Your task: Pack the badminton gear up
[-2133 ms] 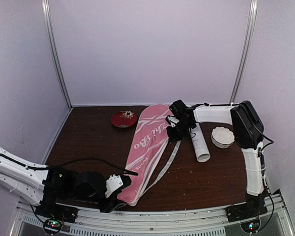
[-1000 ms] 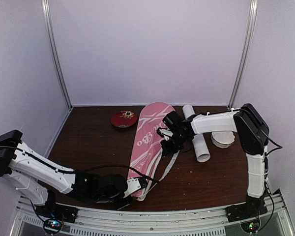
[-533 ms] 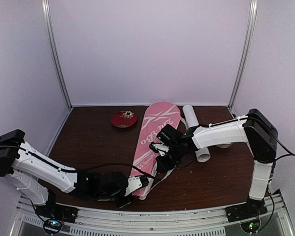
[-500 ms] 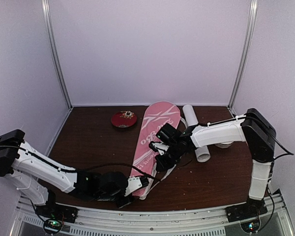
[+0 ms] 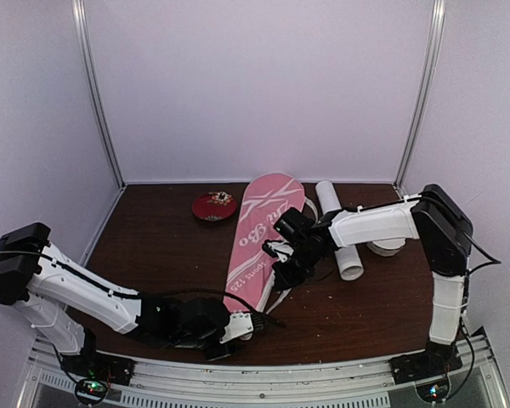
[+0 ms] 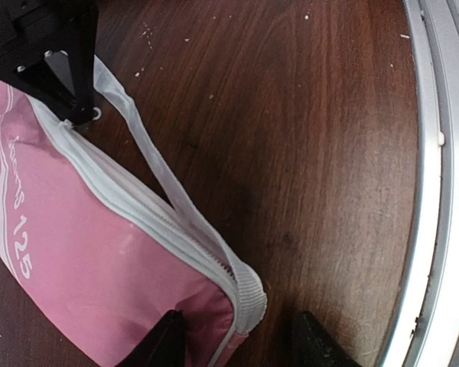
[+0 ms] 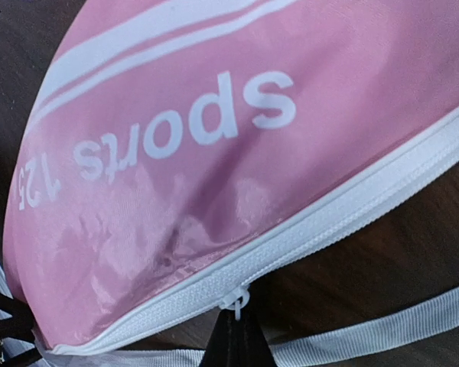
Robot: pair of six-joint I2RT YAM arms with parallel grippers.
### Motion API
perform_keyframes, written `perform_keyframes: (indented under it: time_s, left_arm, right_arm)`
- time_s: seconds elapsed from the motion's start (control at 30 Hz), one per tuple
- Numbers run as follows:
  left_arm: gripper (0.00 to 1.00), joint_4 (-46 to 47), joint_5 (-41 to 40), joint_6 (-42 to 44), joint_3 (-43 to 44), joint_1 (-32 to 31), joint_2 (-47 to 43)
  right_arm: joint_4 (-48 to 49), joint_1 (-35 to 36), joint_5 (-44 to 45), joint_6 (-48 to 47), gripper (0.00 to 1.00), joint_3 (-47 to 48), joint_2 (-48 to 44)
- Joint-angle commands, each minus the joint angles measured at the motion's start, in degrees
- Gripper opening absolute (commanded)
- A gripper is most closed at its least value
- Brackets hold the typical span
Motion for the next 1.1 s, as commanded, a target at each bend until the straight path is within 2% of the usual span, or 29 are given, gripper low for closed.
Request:
perform_keyframes:
  time_s: [0.0,0.1,0.23,0.47,0.87,1.07]
  left_arm:
    - [0.52,-2.1,-0.8,5.4,-1.0,0.2,-2.5]
    - [0.52,-1.0,-1.5,7.2,-1.8,0.3,-2.0]
    - [0.5,-0.7,-1.1,8.5,1.4,0.3,2.7]
    - [0.41,-0.7,0.1,4.7,4.8,2.9,7.0]
    - [0.41,-1.5,0.9,2.6,5.3,4.2,7.8]
    - [0.41,-3.2,0.2,1.1,7.0,4.2,9.5]
  right_arm:
    - [1.6,-0.3,1.0,-0.6,0.0,-5.6,-4.7]
    - [3.2,-0.3,0.5,-0.3,0.0,-8.0,-4.9]
    - [4.0,0.0,-0.5,-0.1,0.0,-8.6,-5.0]
    - [6.6,5.5,-2.3,3.8,0.0,-12.7,-9.7]
    - [17.6,15.4,-6.3,17.3,0.0,-21.2,-16.1]
    - [25.1,16.3,-10.9,22.2,0.0,-24.2,-15.2]
